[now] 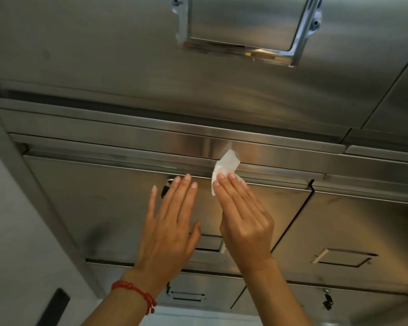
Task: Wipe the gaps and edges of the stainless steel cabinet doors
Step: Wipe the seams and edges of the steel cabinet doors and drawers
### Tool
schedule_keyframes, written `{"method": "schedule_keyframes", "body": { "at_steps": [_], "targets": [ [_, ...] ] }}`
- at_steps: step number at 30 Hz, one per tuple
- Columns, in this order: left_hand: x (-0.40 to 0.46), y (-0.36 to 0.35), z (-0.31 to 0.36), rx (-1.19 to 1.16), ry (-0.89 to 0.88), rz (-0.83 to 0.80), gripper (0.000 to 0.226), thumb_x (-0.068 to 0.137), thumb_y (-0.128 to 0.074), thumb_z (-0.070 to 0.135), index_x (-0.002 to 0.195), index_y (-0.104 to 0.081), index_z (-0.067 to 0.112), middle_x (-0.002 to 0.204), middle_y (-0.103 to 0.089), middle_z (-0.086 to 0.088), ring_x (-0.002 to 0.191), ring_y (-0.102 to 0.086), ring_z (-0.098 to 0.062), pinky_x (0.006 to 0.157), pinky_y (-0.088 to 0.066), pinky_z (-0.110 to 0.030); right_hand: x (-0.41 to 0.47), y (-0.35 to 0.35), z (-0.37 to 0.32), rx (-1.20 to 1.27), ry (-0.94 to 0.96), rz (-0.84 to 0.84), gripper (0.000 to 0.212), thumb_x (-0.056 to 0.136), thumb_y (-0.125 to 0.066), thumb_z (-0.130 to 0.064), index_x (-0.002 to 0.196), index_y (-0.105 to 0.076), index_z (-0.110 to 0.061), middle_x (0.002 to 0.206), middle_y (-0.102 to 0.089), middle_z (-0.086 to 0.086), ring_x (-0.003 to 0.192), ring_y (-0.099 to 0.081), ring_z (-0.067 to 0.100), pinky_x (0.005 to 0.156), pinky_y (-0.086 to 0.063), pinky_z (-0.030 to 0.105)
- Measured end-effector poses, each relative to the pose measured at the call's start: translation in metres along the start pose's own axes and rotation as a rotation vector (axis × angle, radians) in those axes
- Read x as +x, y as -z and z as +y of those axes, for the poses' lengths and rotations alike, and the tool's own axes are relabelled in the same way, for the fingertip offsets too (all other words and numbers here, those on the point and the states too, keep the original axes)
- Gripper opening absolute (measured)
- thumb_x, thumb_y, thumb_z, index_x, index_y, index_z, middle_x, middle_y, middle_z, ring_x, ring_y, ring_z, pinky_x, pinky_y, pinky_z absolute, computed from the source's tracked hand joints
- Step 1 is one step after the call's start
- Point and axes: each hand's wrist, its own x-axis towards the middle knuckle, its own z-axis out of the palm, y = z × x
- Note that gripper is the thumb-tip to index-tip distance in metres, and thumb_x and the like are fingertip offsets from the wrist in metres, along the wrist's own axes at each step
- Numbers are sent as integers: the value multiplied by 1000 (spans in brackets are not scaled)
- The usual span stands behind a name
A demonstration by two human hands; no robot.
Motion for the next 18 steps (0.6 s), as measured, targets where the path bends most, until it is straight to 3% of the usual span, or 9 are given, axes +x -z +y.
{"method": "schedule_keyframes", "body": {
  "at_steps": [4,13,18],
  "targets": [
    [-6,9,-23,15,1,-20,60,87,-39,32,138,-29,3,143,-40,-18,135,-32,-29,104,-30,-62,5,-7,-21,-15,-12,-20,20,92,-56,-2,105,-70,0,113,-66,15,110,-62,24,90,-54,38],
    [-11,22,-73,9,0,-24,62,86,-37,32,139,-28,2,145,-37,-19,136,-26,-28,105,-22,-62,21,-26,-58,-35,-34,-21,21,94,-52,-1,106,-70,0,114,-66,15,111,-62,24,91,-53,38],
    [-16,21,-93,-33,9,-24,63,87,-38,33,142,-25,4,148,-31,-16,139,-21,-26,112,-15,-53,25,-33,-71,-33,-47,-23,21,85,-62,5,104,-71,2,112,-66,16,109,-62,25,90,-54,39]
  ]
}}
